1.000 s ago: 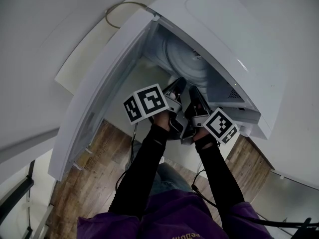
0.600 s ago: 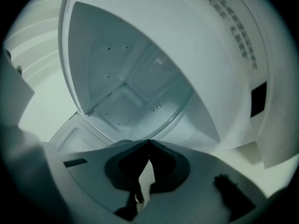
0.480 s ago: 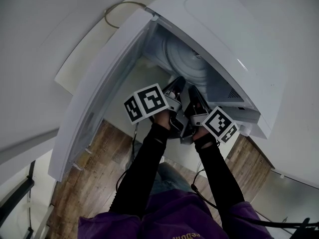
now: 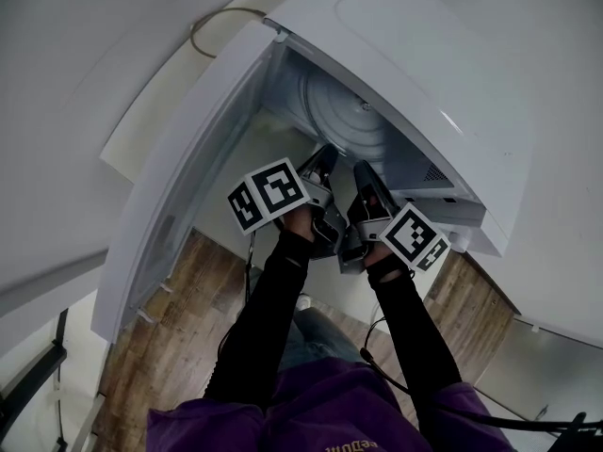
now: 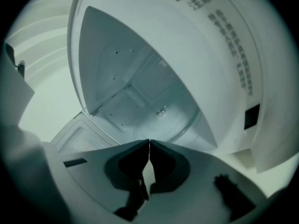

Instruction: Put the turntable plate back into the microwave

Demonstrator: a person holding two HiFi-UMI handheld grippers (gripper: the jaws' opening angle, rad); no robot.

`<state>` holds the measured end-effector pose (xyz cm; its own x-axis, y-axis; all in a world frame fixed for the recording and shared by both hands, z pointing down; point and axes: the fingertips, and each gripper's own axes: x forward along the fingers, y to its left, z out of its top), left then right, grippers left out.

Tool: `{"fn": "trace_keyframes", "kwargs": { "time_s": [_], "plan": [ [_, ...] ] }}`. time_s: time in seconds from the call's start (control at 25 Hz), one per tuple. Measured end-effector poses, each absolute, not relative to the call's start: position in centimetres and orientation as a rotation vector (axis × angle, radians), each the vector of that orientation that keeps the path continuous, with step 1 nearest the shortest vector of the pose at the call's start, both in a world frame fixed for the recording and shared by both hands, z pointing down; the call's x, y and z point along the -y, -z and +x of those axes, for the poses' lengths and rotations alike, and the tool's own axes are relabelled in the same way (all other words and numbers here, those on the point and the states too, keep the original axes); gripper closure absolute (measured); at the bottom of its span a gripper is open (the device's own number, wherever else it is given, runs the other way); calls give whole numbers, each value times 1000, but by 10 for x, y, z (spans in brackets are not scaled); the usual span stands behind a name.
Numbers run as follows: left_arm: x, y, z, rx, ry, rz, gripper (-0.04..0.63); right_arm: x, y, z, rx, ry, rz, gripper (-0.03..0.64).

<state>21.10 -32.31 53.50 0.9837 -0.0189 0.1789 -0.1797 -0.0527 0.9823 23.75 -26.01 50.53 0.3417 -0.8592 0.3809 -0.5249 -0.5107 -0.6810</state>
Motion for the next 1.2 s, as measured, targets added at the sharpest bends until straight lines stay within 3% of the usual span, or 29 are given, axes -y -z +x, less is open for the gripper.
{"fn": "trace_keyframes", "kwargs": {
  "time_s": [0.08,0.16,0.24,0.4,0.64,1.0,1.2],
  "plan": [
    [324,-531,206,150,-116,1667,558,257,-504,234,-1228,1012,-2181,606],
    [323,-526,197,145,-97,1695,492,254,-500,226,-1247,1008,-2180,606],
    [324,-526,185,169,-88,1706,492,249,-496,217,-1269,1002,-2184,606],
    [328,-518,160,243,-91,1790,507,245,-478,207,-1345,939,-2226,606],
    [332,-444,134,365,-76,2245,585,245,-415,196,-1520,708,-2295,606],
    [337,-300,96,689,246,2848,588,253,-316,171,-1770,223,-2503,606],
    [323,-266,84,779,282,2929,588,254,-256,150,-1846,-173,-2618,606]
  ]
}}
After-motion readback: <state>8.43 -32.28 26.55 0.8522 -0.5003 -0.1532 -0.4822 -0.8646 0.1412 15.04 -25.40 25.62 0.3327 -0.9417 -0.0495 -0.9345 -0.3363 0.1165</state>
